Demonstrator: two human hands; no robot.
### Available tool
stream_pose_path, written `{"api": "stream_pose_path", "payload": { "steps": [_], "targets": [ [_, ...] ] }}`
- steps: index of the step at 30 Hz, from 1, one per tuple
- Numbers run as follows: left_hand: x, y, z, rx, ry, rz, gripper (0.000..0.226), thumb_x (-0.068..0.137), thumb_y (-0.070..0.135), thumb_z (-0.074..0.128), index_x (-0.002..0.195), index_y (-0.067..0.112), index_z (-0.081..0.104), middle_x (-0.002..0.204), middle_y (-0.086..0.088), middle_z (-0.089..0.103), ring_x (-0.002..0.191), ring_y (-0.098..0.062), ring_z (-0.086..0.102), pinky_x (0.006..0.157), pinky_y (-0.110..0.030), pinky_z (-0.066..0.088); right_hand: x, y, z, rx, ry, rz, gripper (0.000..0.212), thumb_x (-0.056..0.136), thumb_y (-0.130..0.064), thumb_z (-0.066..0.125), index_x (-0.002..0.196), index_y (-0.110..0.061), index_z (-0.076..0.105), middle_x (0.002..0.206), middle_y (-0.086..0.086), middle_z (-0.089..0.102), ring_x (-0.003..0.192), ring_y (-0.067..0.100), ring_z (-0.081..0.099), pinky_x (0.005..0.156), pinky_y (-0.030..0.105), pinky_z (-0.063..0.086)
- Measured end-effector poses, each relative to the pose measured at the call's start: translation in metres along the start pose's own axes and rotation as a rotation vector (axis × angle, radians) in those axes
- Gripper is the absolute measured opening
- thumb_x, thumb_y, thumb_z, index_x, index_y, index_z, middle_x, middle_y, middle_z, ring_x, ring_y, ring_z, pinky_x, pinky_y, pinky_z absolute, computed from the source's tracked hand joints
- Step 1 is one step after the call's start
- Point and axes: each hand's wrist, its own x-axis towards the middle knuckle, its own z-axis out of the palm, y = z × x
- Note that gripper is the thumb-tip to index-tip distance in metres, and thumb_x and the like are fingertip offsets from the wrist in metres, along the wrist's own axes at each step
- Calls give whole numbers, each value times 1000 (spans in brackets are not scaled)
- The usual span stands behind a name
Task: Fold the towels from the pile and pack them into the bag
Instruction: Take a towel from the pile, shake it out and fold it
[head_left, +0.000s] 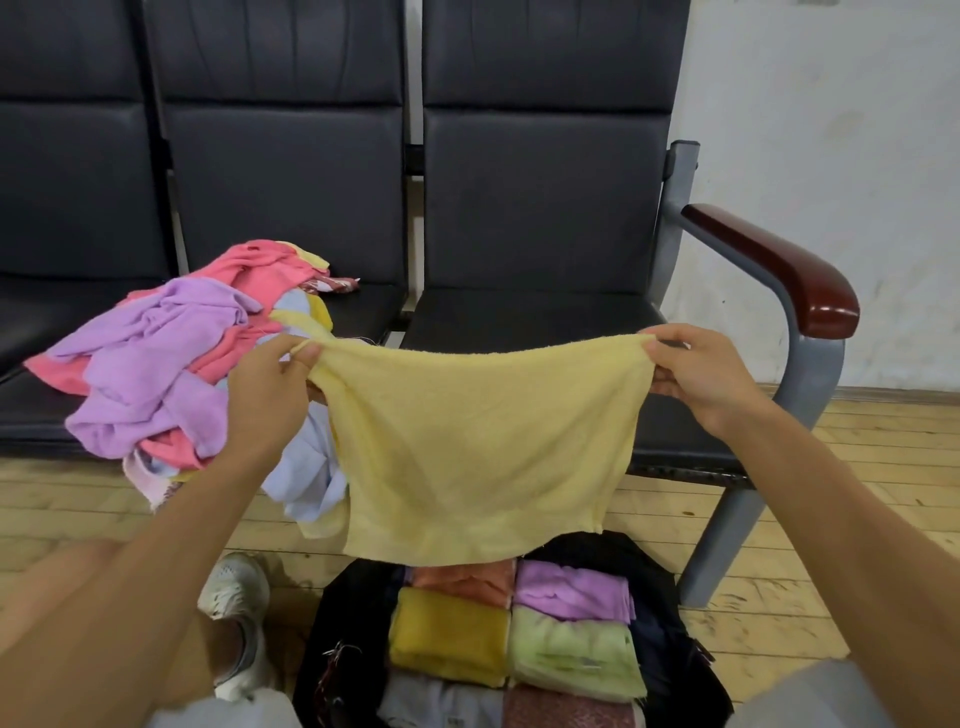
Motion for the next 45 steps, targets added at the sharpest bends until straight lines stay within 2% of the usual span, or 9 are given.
{"api": "stream_pose_path", "payload": {
  "steps": [7,13,18,28,32,35,37,41,45],
  "targets": [
    [-3,7,2,-19,8,0,10,93,18,62,95,15,71,83,-16,68,77,-19,54,81,-45,48,4,2,-2,-65,113,-63,16,96,-10,59,105,-13,72,99,-1,67,90,10,62,71,18,51],
    [-1,2,1,-2,8,14,14,91,19,66,103,16,71,59,32,60,69,-4,56,72,-13,43,0,1,-6,-314,114,-137,24,84,-14,75,108,-16,72,91,-7,64,80,2,58,82,20,46],
    [0,4,2,24,72,35,22,88,22,69,103,7,73,81,7,65,65,21,53,68,0,38,-2,0,-5,-598,114,-231,26,86,-15,73,111,-10,72,94,3,67,74,4,55,87,21,40],
    [-7,16,4,-128,219,58,10,90,25,67,99,25,69,86,16,65,75,13,57,78,-4,42,-1,6,0,-636,333,-413,13,96,-11,59,103,-8,69,112,7,57,93,9,45,82,15,35],
    [-13,9,24,-65,148,44,9,88,16,67,94,11,71,98,-6,63,83,-13,53,82,-20,46,-5,18,4,-595,287,-298,7,98,-7,52,104,-10,56,95,6,59,76,12,52,69,25,41],
    [-12,11,26,-90,178,67,3,89,14,64,91,12,65,96,2,56,86,-8,47,76,-7,37,-4,16,2,-514,312,-294,9,100,-5,46,107,-11,49,91,6,56,67,10,53,56,24,44],
    [-9,8,24,-168,167,23,2,91,18,63,90,17,63,86,11,59,84,-14,54,81,-23,45,-4,13,1,-493,281,-275,12,99,-4,47,105,-15,45,93,11,58,68,22,61,53,24,49],
    [-14,7,25,-240,107,-18,9,98,22,55,89,24,55,77,9,63,49,-18,63,48,-32,47,-7,12,4,-451,224,-278,19,96,-2,53,108,-15,48,101,6,57,81,28,67,74,41,60],
    [-12,4,26,-294,62,-78,8,101,19,50,94,15,51,89,3,61,54,-16,69,42,-26,47,-6,17,6,-482,203,-314,21,101,-9,48,117,-11,61,98,10,67,86,24,68,86,42,57]
  ]
}}
